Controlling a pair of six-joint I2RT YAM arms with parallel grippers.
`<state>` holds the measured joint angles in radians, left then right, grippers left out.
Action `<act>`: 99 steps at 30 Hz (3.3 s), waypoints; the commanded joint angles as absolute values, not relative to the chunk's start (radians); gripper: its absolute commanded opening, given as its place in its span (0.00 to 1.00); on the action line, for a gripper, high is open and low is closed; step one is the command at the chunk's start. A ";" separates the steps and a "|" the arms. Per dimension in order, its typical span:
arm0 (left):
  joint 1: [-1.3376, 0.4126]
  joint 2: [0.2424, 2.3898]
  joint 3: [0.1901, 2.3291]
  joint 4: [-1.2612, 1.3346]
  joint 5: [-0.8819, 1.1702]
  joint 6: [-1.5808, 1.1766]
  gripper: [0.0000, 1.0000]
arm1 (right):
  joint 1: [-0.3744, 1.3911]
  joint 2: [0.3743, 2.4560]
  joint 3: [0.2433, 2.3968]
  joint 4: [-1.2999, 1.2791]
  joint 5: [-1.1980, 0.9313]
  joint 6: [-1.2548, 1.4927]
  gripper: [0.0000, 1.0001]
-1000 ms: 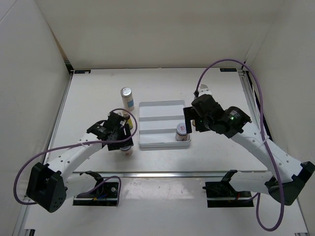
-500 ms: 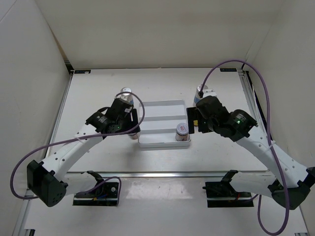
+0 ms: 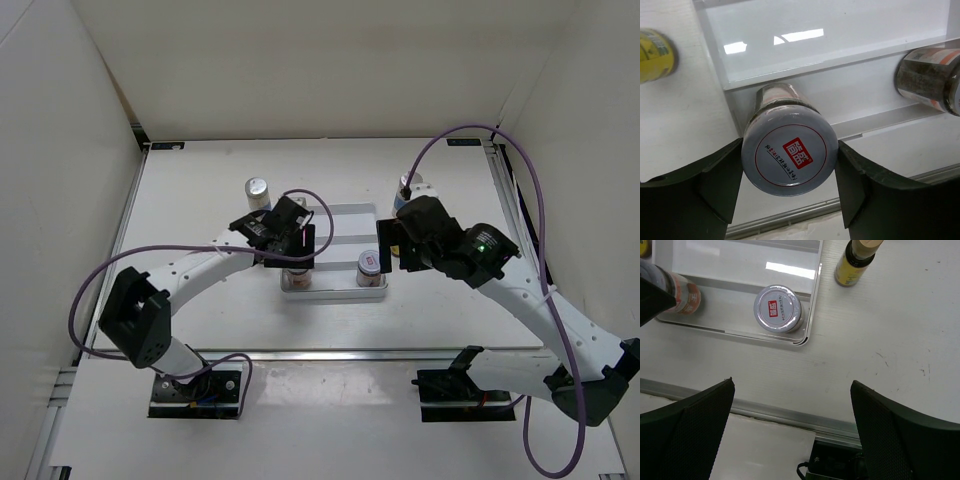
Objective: Organize the condiment bottles
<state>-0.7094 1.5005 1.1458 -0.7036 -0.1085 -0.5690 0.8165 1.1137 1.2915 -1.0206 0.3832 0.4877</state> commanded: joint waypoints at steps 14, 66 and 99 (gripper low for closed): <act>-0.713 1.612 1.114 -0.537 -0.028 -0.529 0.41 | 0.821 1.083 1.267 -1.023 0.391 0.505 1.00; -0.383 0.836 0.936 -0.864 -0.515 -0.319 1.00 | 0.417 1.620 1.330 -0.644 0.267 0.265 0.69; -0.383 0.836 0.936 -0.864 -0.497 -0.319 1.00 | 0.494 1.526 1.528 -0.796 0.214 0.222 0.00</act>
